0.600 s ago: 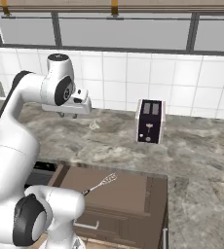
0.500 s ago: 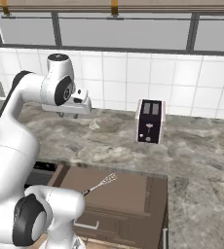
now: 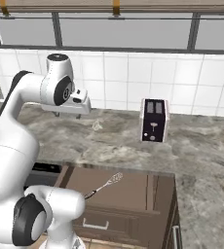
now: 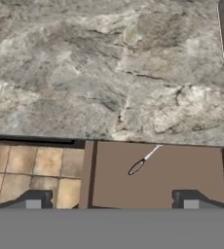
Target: Pick the whisk from the drawer and place it on the counter.
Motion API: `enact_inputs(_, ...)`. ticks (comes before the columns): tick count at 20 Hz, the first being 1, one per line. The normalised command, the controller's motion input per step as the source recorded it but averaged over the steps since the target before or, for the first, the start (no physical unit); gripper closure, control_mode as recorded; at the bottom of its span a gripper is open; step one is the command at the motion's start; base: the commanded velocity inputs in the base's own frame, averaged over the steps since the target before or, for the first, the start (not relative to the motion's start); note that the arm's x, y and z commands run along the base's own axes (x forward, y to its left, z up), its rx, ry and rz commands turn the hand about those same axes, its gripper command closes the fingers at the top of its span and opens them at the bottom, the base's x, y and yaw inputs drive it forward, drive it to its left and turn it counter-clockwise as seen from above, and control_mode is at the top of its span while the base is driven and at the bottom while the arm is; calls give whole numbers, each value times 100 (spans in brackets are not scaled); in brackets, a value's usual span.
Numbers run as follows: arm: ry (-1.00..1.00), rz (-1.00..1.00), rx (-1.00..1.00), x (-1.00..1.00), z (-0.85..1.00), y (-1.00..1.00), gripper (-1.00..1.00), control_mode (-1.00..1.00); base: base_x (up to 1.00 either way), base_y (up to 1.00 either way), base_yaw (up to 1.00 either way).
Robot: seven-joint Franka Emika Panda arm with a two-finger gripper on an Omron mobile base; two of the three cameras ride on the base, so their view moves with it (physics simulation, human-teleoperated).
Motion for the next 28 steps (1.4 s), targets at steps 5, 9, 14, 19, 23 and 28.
enact_inputs(5,0,0,0,0,0,0,-100,100,0,64,-30)
enact_inputs(9,0,0,0,0,0,0,-100,100,0,66,-43)
enact_inputs(14,0,0,0,0,0,0,-100,100,0,74,-59)
enact_inputs(19,0,0,0,0,0,0,-100,100,0,67,-72)
enact_inputs(23,0,0,0,0,0,0,-100,100,0,47,-76)
enact_inputs(28,-6,-30,1,0,-16,9,-100,-100,0,23,-45)
